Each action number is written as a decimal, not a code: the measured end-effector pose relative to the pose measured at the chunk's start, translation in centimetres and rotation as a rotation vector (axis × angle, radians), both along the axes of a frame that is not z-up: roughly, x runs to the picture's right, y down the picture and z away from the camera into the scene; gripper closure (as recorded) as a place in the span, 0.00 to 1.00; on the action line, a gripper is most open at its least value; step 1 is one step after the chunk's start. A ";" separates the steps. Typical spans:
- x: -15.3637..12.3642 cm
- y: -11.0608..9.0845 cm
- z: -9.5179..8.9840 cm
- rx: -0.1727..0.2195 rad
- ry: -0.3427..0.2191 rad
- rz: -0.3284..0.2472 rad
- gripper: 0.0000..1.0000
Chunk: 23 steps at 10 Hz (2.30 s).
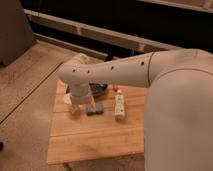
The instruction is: Place the bottle in the ceramic bowl
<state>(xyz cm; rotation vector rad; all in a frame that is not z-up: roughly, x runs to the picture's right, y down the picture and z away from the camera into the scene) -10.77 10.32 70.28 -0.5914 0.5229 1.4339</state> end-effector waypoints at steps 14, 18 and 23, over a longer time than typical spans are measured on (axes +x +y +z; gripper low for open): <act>0.0 0.0 0.0 0.000 0.000 0.000 0.35; 0.3 -0.8 0.1 0.051 0.015 -0.005 0.35; 0.6 -6.7 -0.1 0.382 -0.034 -0.019 0.35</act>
